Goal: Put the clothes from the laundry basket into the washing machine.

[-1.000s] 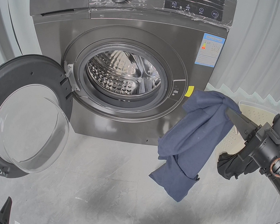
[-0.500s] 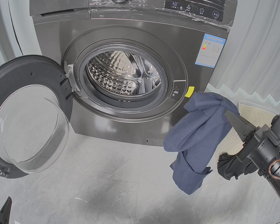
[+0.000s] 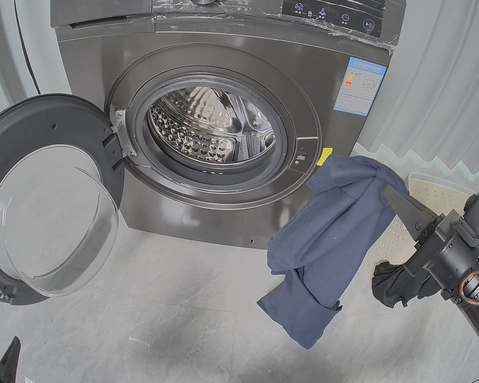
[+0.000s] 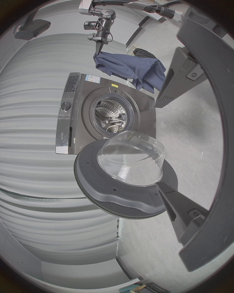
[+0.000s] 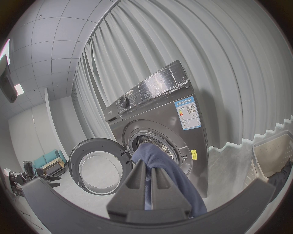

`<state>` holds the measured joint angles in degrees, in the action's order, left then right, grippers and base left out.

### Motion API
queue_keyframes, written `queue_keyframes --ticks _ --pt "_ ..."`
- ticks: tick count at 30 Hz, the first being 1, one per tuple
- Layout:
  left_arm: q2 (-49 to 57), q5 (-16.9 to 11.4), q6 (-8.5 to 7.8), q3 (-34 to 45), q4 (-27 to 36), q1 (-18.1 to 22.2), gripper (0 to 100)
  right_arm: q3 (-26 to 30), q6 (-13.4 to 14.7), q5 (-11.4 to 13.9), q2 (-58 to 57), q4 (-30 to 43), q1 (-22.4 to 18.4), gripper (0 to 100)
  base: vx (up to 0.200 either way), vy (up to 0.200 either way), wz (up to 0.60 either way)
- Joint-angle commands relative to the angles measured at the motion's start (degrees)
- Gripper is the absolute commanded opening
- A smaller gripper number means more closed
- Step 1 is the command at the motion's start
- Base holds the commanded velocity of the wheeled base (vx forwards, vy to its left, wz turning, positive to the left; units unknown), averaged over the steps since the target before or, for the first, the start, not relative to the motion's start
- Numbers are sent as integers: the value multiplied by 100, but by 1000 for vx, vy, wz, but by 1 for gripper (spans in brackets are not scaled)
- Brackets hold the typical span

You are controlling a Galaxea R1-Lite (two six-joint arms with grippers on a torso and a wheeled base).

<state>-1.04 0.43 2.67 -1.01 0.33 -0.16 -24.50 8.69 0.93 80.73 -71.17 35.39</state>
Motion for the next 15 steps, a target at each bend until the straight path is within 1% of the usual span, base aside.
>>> queue_keyframes --ticks 1,5,9,12,15 --pt "60 1 5 84 2 -2 100 -11 -8 -5 22 -2 3 0 0 0 0" --pt "77 1 5 84 2 7 100 7 -25 -31 22 -2 12 0 0 0 0" --pt "77 1 5 84 2 7 100 -11 -43 -110 13 -2 3 0 0 0 0" --pt "77 1 -3 84 2 7 100 -81 -52 -242 13 7 -23 0 0 0 0" --pt "77 1 -12 84 2 7 100 -28 -52 -374 -22 15 -41 0 0 0 0"
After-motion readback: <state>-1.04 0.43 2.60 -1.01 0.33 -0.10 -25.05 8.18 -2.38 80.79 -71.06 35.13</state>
